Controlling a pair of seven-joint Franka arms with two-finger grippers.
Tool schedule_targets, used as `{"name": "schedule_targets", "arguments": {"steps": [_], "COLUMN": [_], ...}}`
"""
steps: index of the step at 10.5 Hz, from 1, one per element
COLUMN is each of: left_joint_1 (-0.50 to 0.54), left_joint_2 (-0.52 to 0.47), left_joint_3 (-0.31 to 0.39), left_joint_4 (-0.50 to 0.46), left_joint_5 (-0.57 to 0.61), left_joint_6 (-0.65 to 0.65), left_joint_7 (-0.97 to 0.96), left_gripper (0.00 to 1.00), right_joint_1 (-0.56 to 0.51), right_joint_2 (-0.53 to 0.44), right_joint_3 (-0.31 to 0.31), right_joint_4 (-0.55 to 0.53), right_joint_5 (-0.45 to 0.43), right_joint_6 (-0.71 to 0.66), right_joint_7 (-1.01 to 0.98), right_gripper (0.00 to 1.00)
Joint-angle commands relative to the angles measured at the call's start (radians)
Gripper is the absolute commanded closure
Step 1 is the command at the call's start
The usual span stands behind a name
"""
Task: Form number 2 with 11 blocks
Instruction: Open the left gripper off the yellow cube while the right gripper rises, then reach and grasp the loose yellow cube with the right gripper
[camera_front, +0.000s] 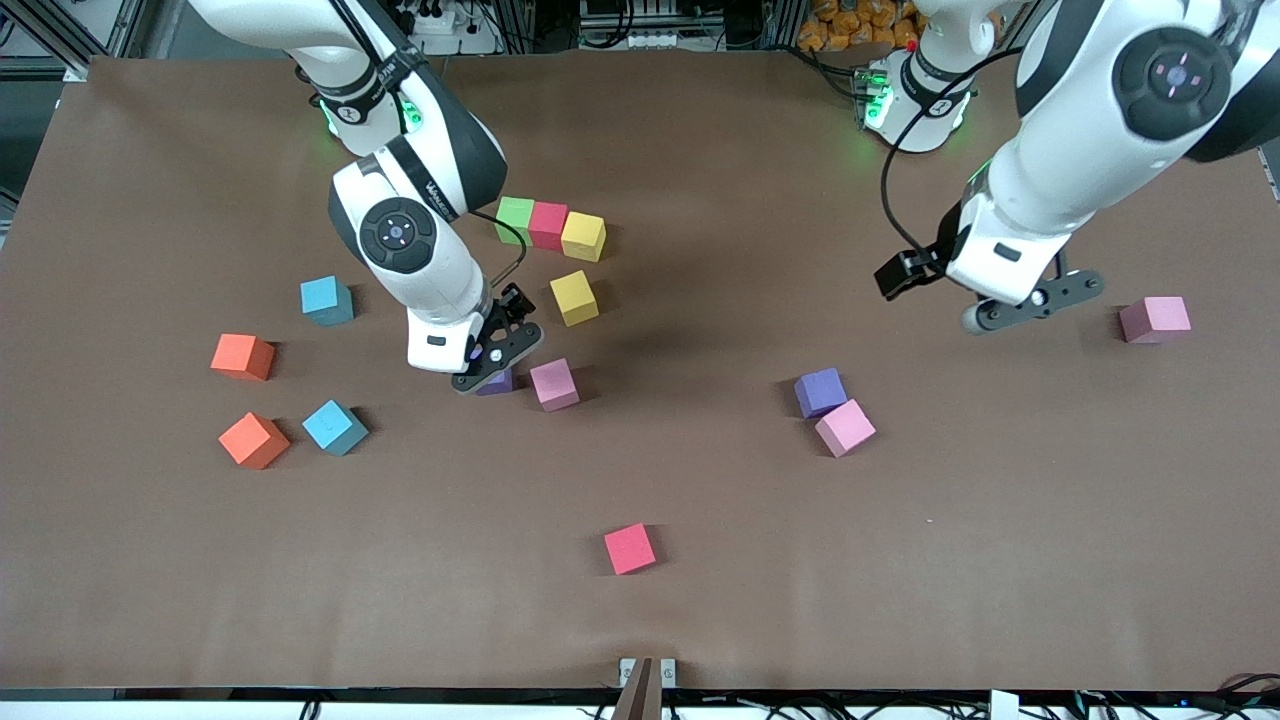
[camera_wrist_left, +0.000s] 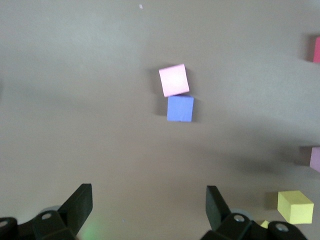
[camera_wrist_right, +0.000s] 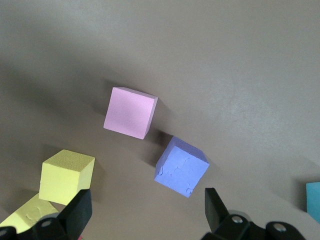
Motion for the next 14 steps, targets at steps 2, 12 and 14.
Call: {"name": "schedule_targets", "arguments": {"steps": [2, 12, 14], "left_joint_1": [-0.001, 0.016, 0.019], "left_joint_2": [-0.012, -0.011, -0.008], "left_joint_3": [0.024, 0.027, 0.032], "left_joint_4": [0.066, 0.097, 0.097], "left_joint_5": [0.027, 0.03, 0.026], "left_joint_6": [-0.029, -0.029, -0.029], "left_joint_7": [0.163, 0.229, 0.23], "left_gripper": [0.0, 0.0, 0.0], "right_joint_1": [0.018, 0.123, 0.13], "right_joint_2": [-0.019, -0.01, -0.015], "right_joint_3": [-0.005, 0.001, 0.018], "right_joint_4": [-0.008, -0.05, -0.15], "right_joint_5": [0.057, 0.067, 0.065], "right_joint_6": [0.002, 0.017, 0.135], "right_joint_7": [0.014, 0.072, 0.072], "right_gripper": [0.0, 0.0, 0.0]}}
